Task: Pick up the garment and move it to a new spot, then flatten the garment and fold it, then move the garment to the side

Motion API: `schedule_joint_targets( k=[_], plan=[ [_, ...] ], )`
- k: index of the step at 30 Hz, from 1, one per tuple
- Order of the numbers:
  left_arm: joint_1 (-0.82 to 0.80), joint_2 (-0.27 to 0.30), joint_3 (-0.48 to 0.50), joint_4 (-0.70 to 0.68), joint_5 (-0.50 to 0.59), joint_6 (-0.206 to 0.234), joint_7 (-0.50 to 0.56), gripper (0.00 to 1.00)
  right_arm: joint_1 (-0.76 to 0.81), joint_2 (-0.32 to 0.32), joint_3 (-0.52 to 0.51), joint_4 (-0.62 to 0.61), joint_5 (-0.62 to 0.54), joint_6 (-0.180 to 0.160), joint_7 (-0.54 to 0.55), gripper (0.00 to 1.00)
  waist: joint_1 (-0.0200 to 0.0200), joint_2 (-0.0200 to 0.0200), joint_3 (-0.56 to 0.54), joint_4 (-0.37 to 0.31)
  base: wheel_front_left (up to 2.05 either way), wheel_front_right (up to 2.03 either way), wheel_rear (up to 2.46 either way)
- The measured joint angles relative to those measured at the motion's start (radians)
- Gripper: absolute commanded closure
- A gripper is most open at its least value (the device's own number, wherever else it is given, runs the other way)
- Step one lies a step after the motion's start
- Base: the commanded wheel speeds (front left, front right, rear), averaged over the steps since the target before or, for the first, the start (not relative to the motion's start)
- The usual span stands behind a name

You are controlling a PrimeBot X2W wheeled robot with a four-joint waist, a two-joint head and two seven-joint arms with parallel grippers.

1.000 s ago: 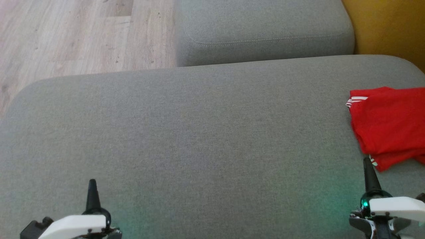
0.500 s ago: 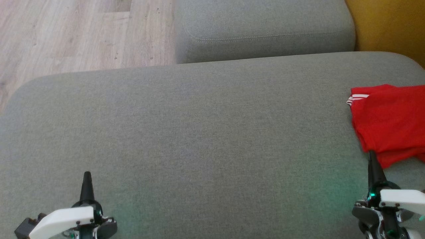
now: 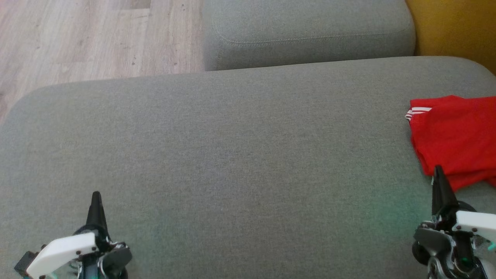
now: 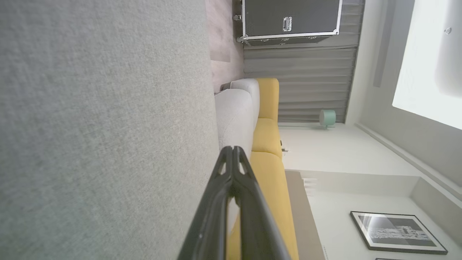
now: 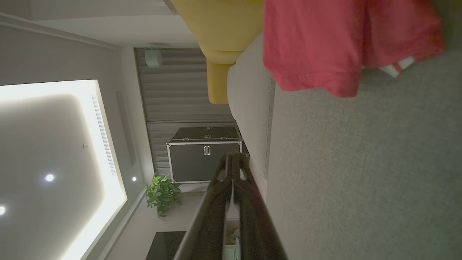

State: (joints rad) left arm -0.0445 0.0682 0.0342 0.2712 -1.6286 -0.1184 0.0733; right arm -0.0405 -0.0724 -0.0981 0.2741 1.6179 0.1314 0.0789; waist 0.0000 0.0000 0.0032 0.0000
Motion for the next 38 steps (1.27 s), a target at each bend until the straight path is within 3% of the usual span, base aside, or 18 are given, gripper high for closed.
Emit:
schedule_joint_targets(
  k=[38],
  plan=[
    [-0.012, -0.008, 0.020, 0.001, -0.008, -0.005, 0.014, 1.00, -0.017, 0.009, -0.012, 0.002, 0.010, 0.000, 0.011, 1.00, 0.0000, 0.0000, 0.000, 0.000, 0.00, 0.00, 0.00]
  ],
)
